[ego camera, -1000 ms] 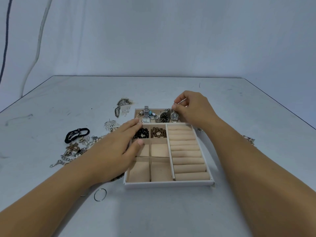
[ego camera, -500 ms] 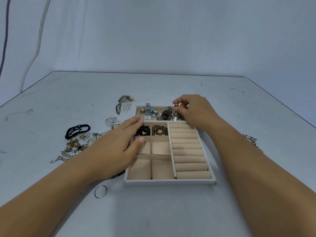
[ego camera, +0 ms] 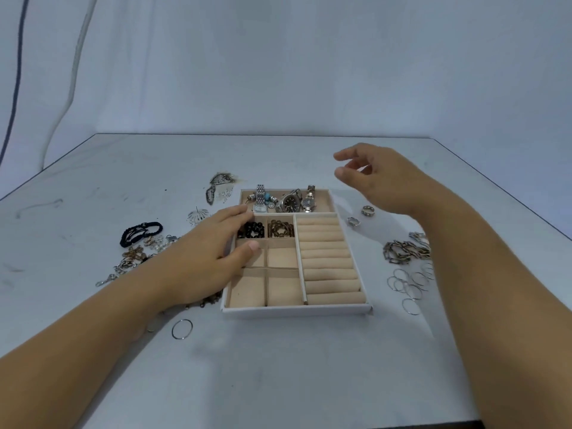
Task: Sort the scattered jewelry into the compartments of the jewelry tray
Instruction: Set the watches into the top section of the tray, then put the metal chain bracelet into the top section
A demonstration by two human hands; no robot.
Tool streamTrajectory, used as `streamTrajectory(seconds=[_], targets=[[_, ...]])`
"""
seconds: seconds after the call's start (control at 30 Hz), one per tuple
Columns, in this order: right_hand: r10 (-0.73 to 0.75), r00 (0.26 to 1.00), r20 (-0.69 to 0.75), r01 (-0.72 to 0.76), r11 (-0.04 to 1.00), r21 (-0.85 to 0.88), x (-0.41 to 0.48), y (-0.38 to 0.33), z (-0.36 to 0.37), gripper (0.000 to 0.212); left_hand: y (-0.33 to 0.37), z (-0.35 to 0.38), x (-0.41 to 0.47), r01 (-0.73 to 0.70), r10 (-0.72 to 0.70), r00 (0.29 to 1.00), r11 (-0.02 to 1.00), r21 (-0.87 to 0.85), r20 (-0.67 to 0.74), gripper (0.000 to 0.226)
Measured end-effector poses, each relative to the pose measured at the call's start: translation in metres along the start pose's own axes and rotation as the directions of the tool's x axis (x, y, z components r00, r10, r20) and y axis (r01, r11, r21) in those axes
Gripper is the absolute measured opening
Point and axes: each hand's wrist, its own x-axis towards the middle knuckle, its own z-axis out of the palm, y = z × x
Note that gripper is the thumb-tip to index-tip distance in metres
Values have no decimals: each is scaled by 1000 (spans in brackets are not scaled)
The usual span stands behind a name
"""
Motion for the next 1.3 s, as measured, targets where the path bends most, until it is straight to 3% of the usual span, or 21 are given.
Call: streamTrajectory(seconds=[0.23,0.5,0.63,0.93,1.07,1.17,1.3], targets=[[70,998,-8,-69,958,-277,-52,41,-48,22,51,-10,21,-156,156,988,985,67,18,66],[96,978,-184,-133,971,-200,-111,118,-45,26,131,39,69,-327,321,944,939,104,71,54],[32,985,-167,-65,979,-194,-118,134,-36,27,147,67,90,-293,282,954,948,123,103,47],[33,983,-179,-68,979,-190,-116,139,-34,20,158,79,116,-271,264,963,949,163,62,18],[28,983,-182,-63,979,-193,-115,139,-33,19,156,84,121,-252,236,965,955,157,115,12],[24,982,-189,-63,977,-203,-115,139,-33,19,153,86,122,-234,217,965,966,113,145,8],[31,984,-177,-68,976,-205,-115,138,-33,19,151,84,121,-175,181,982,980,-98,51,9]])
